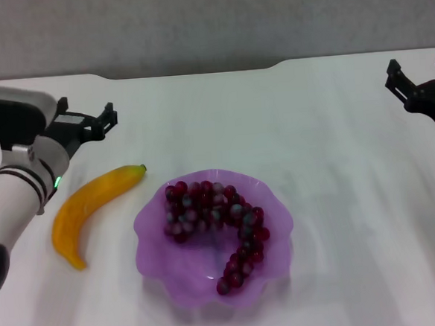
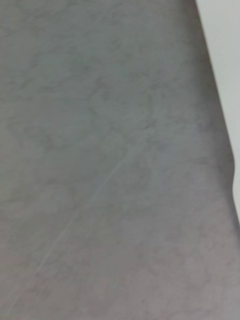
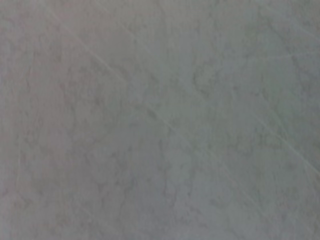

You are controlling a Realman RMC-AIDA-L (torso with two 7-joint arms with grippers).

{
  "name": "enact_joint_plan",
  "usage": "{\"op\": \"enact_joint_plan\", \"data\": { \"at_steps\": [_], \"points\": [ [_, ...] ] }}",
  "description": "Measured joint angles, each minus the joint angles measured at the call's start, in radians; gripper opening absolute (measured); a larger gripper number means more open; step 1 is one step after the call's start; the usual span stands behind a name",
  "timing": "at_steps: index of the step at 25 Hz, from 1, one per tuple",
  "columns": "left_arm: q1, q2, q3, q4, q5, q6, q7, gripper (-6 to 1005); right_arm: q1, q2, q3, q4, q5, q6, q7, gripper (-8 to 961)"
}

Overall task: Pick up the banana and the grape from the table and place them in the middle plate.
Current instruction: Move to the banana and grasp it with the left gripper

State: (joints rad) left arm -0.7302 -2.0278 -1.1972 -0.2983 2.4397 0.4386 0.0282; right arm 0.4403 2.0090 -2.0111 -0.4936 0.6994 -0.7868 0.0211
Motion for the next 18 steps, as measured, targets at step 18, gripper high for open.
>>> {"op": "enact_joint_plan", "data": {
  "at_steps": [18],
  "points": [
    [0.199, 0.001, -0.455, -0.605, 0.036, -0.694, 0.608, 863, -0.014, -0.003, 0.0, 0.01, 0.0, 0.003, 0.0, 883]
  ]
}}
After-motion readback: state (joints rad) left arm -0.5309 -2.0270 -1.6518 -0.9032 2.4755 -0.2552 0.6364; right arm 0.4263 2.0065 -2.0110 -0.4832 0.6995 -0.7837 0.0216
